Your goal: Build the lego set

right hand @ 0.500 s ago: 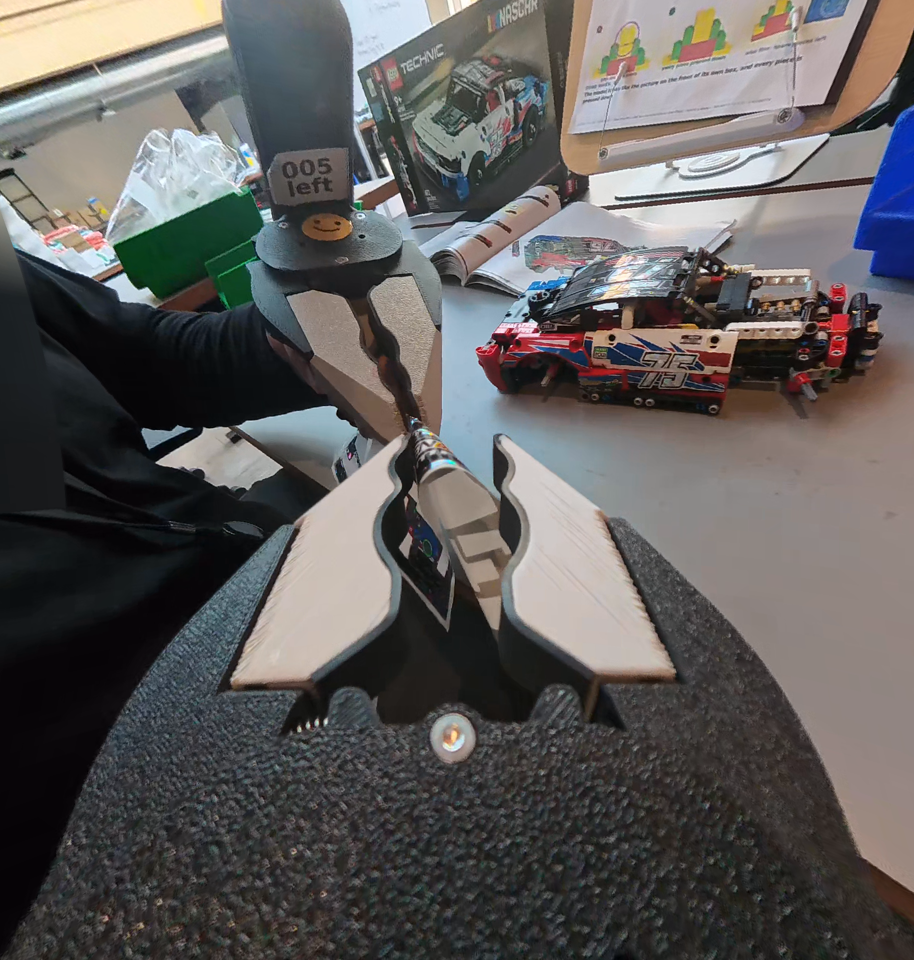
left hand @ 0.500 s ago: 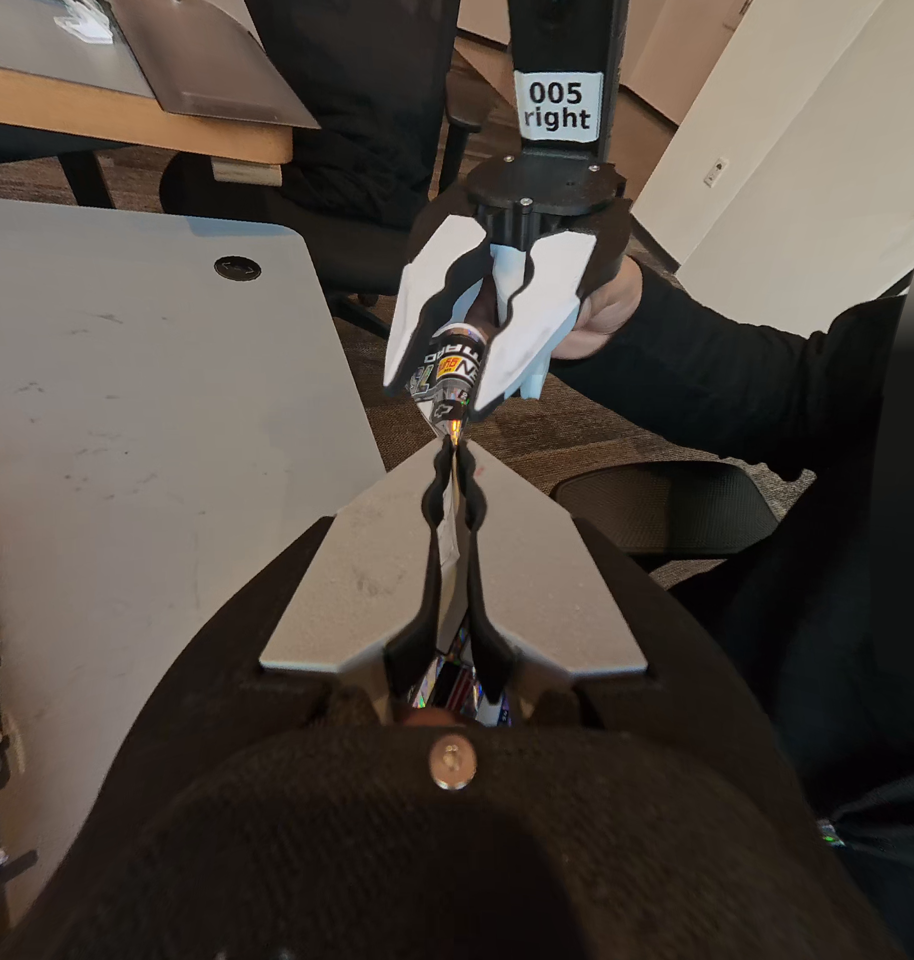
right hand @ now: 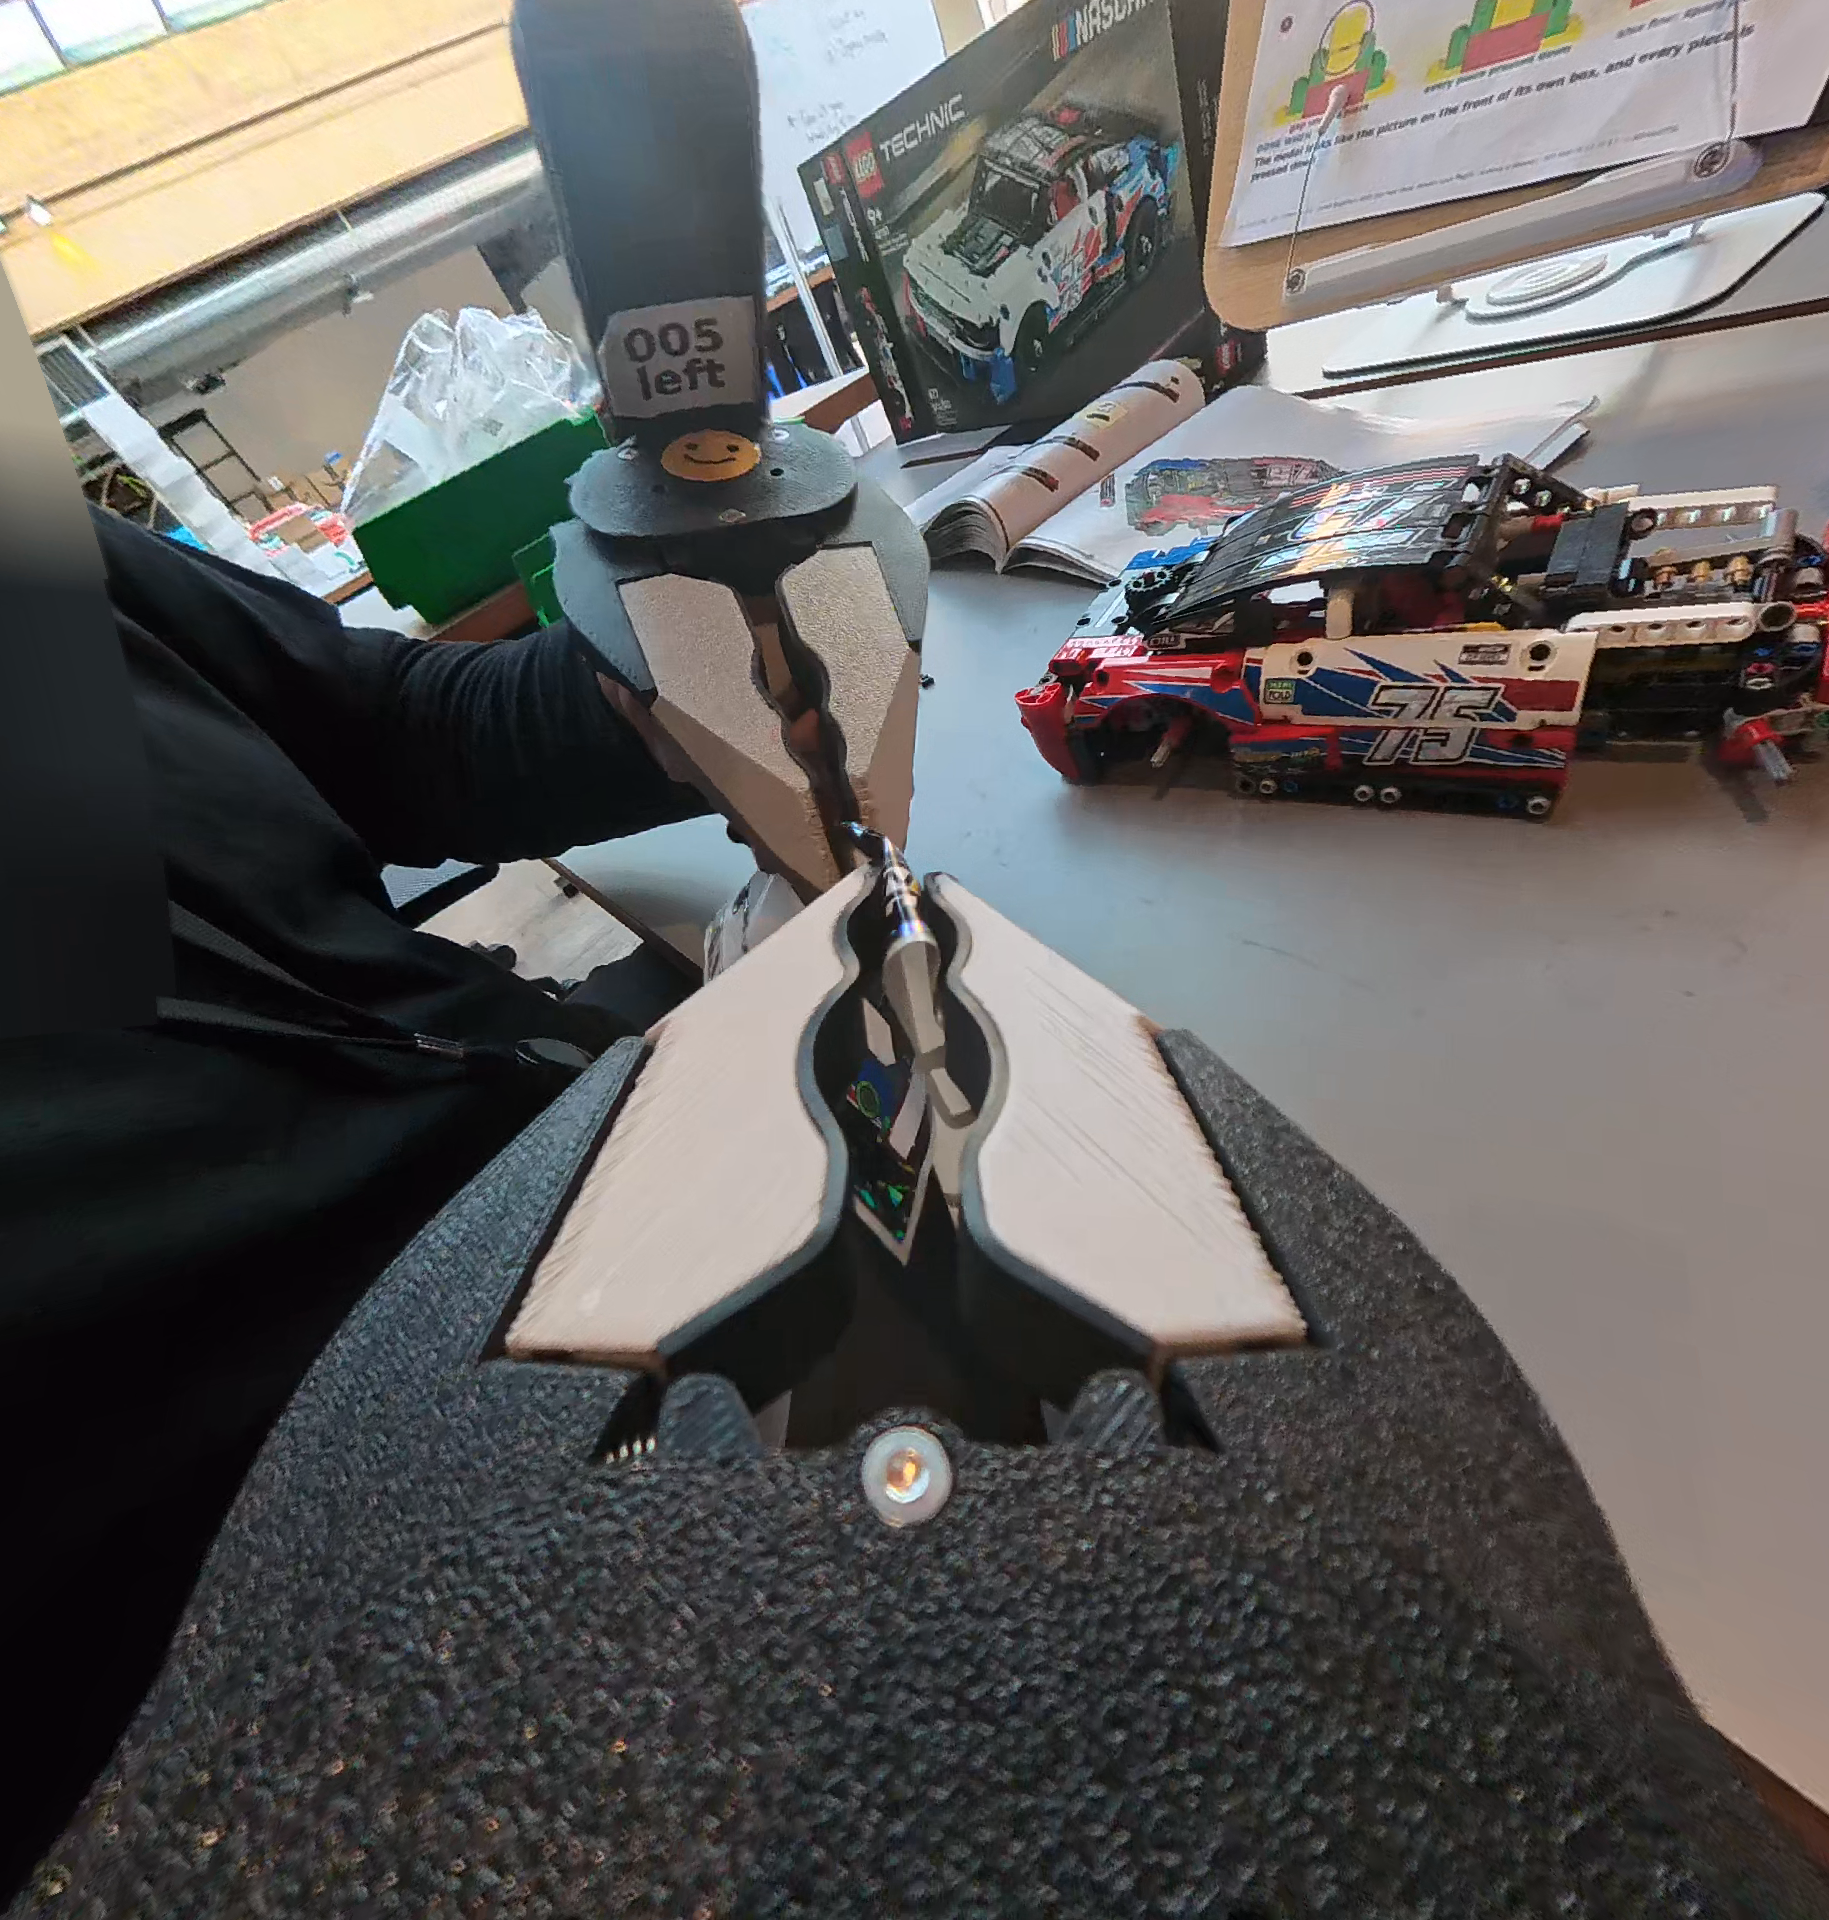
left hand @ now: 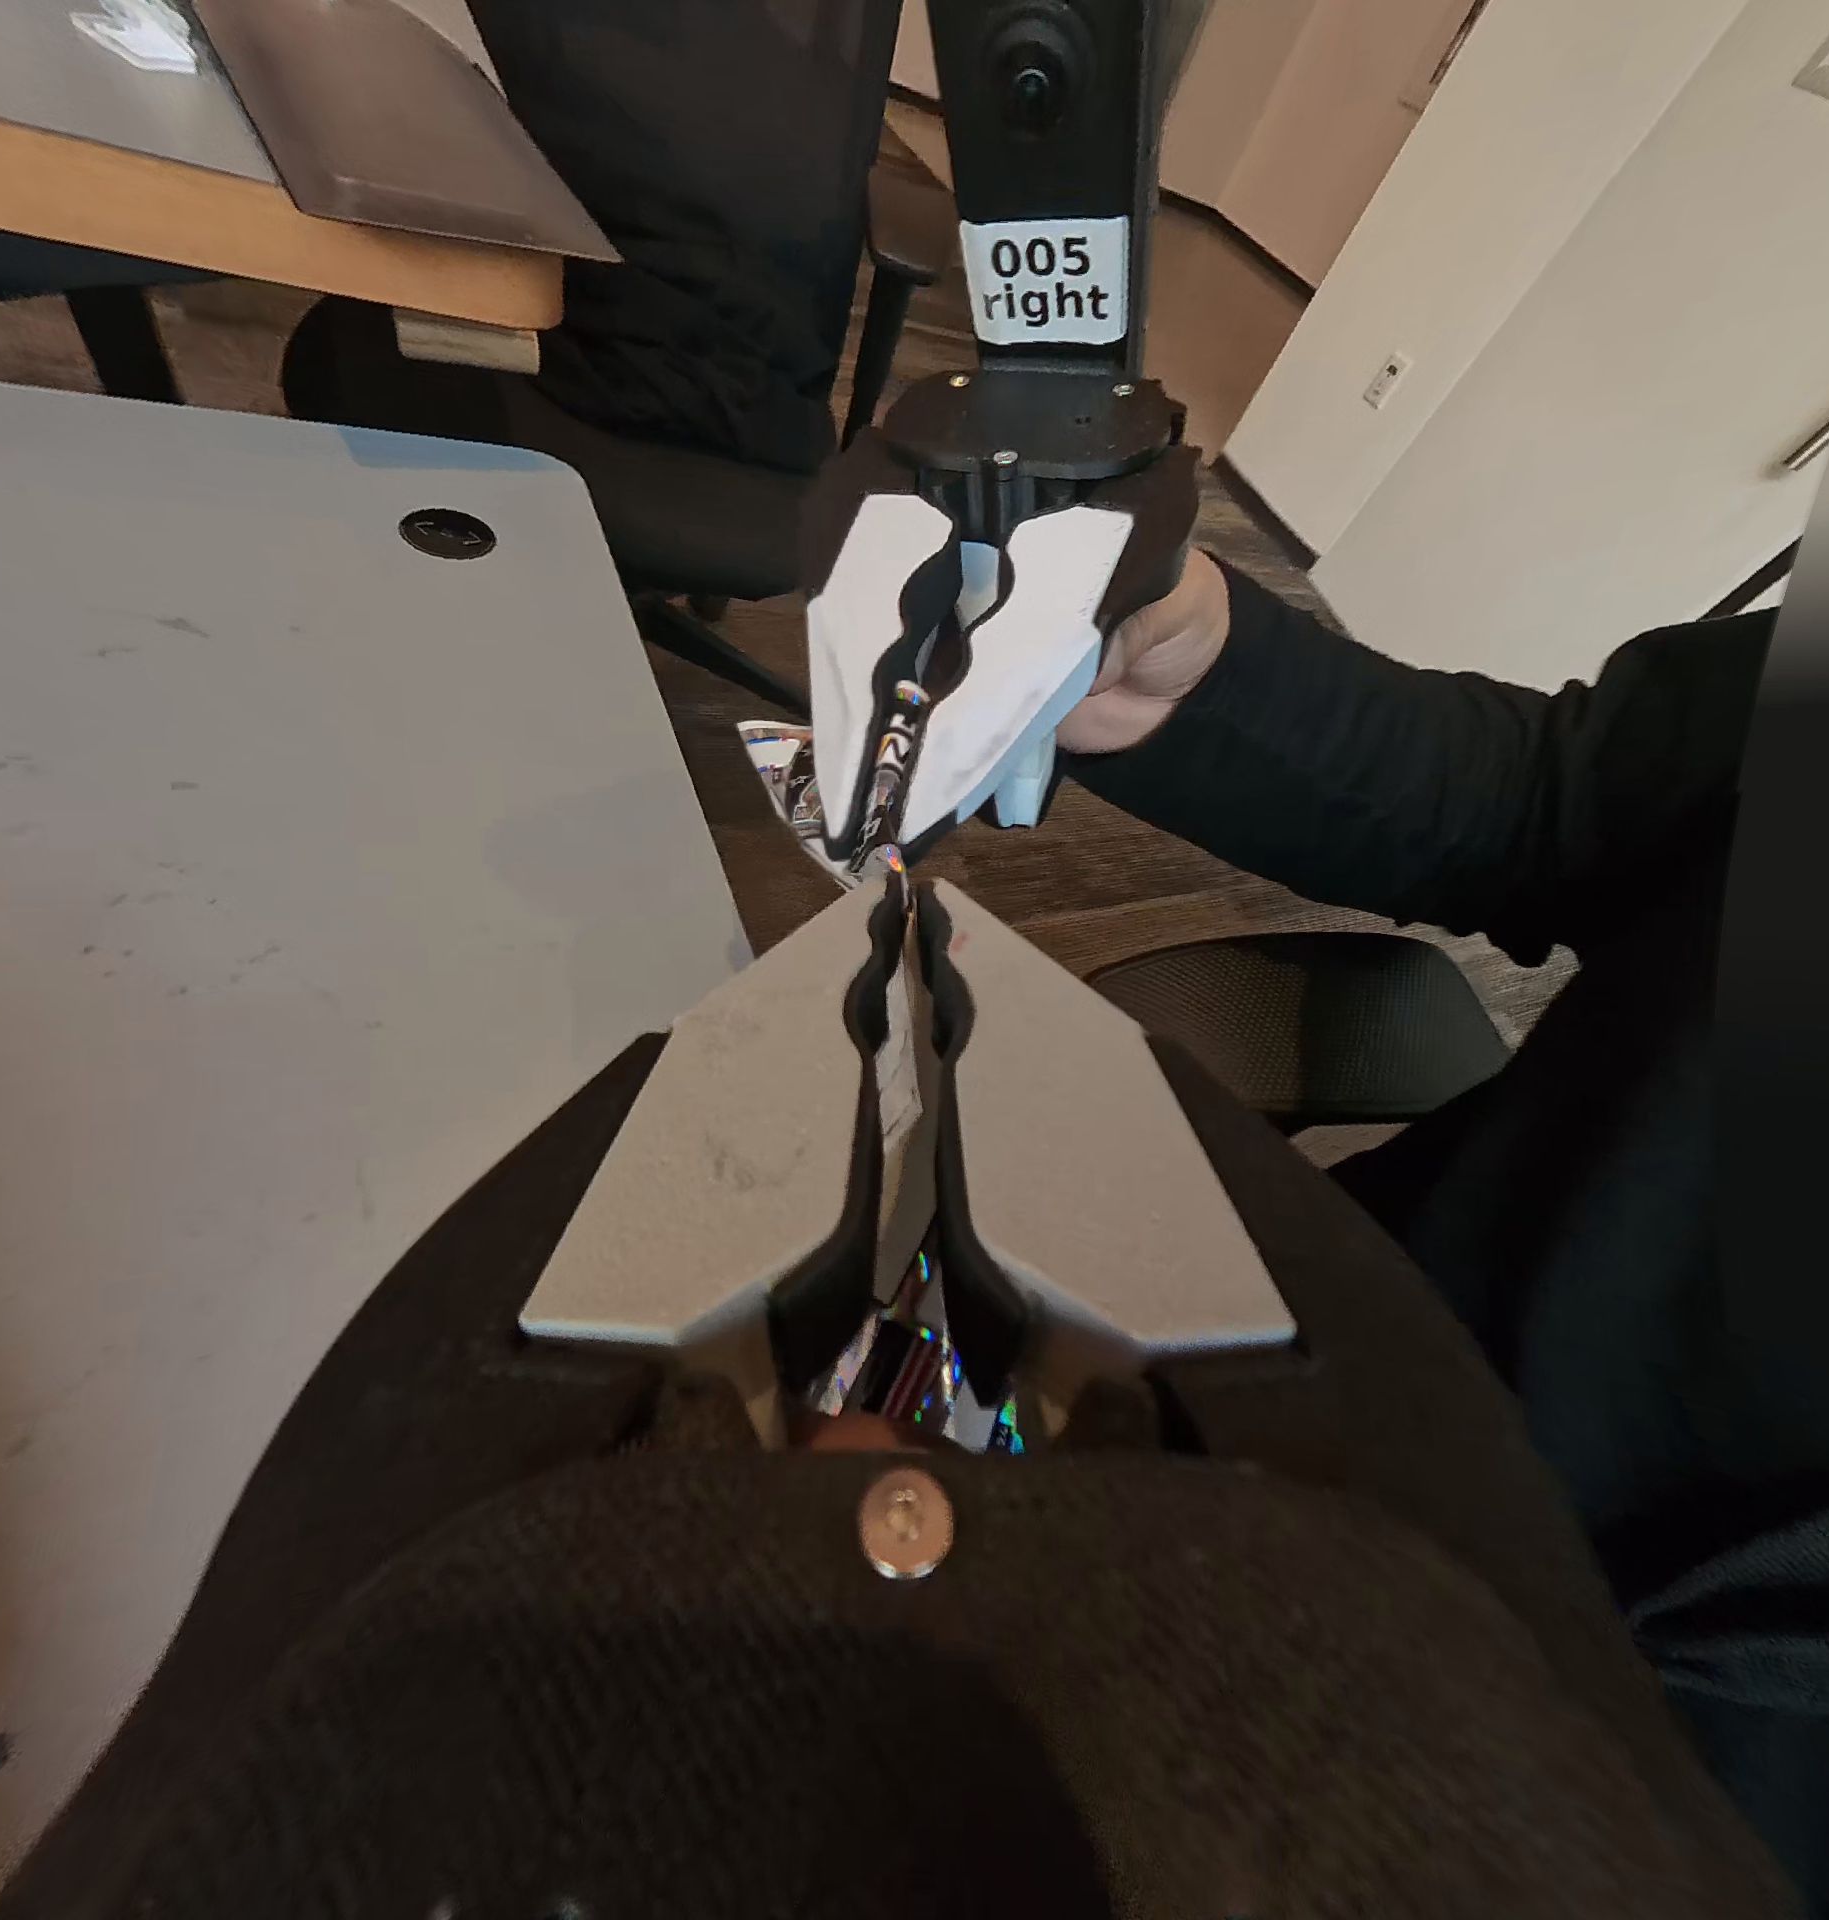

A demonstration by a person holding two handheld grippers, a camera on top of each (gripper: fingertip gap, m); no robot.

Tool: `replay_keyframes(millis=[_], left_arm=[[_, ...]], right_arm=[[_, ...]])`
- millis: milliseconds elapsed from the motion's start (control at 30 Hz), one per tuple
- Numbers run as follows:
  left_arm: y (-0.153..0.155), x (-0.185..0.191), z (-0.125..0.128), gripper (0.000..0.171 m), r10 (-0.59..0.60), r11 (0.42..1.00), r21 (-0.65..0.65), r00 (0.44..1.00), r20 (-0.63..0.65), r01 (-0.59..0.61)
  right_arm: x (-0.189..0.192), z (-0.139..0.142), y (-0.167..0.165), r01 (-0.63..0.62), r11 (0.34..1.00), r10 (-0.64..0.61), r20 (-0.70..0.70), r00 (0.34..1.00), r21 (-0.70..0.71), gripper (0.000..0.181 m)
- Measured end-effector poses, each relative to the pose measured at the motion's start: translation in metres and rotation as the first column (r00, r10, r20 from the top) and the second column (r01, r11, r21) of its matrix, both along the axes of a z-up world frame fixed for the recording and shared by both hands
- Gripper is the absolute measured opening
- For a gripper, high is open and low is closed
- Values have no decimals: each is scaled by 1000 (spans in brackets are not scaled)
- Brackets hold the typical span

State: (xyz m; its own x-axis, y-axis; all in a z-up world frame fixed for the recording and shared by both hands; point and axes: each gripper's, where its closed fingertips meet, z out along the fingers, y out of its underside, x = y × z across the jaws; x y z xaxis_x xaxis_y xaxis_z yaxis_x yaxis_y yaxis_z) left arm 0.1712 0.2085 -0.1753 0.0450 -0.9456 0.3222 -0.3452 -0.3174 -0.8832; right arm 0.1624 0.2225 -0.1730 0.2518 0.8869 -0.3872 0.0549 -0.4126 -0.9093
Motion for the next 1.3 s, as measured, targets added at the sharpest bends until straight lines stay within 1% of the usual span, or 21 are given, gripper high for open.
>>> replay_keyframes(millis=[100,167,200,267,333,433,500,633,700,733,800,833,867,900,933,967,1033,1100,1167,1233,1300], left_arm=[[-1,-1,4,0,-12,999,-36,999,31,13],[0,-1,5,2,-3,1000,-18,999,33,4],[4,-1,6,5,16,1000,9,999,32,-17],[7,-3,10,4,34,997,70,999,32,-37],[7,-2,12,3,33,987,157,999,23,-37],[7,-2,11,3,41,938,345,999,-13,-34],[6,-2,10,4,41,899,437,998,-40,-19],[1,-3,8,3,5,876,481,998,-64,26],[0,-5,4,1,-10,888,458,997,-80,46],[-1,-5,4,0,-20,909,413,997,-75,49],[-5,-5,3,0,-57,968,241,997,-45,66],[-5,-6,4,0,-62,988,143,998,-16,64],[-3,-7,5,0,-53,997,50,999,6,52],[1,-8,5,0,-39,999,-20,999,24,40],[4,-10,6,0,-26,998,-48,999,44,29],[8,-12,6,0,-7,999,-48,999,54,10],[14,-14,6,0,27,999,-38,998,60,-25],[15,-15,8,0,34,999,-36,997,70,-31],[15,-14,7,0,36,999,-31,997,68,-34],[14,-11,5,0,39,999,-22,998,54,-38],[21,-11,1,0,87,996,12,996,24,-87]], right_arm=[[-1,3,-5,-30,999,29,-35,999,-32,1],[0,3,-5,-36,998,34,-37,999,-56,1],[0,2,-5,-37,997,35,-34,999,-68,2],[0,2,-5,-33,997,31,-32,999,-66,4],[0,3,-5,-39,997,36,-41,998,-65,2],[-1,3,-5,-51,991,43,-65,997,-123,2],[-1,1,-7,-70,981,55,-87,995,-179,3],[-2,2,-13,-125,960,92,-138,986,-249,9],[-2,2,-16,-132,961,100,-140,985,-244,13],[-1,3,-16,-127,966,98,-137,986,-226,13],[0,4,-17,-113,978,94,-115,989,-173,11],[0,5,-17,-95,987,83,-92,992,-128,11],[1,5,-14,-56,996,52,-55,997,-76,12],[6,3,-8,6,1000,-6,-6,1000,-25,15],[13,1,-1,76,997,-77,36,996,8,21],[20,1,3,135,991,-135,56,989,13,28],[28,5,1,189,982,-189,64,980,0,30],[26,3,-8,181,983,-181,83,980,7,27],[19,-4,-14,157,988,-156,107,982,-3,25],[12,-6,-14,147,989,-144,87,986,-26,25],[17,-6,-4,204,977,-200,67,978,-59,31]])
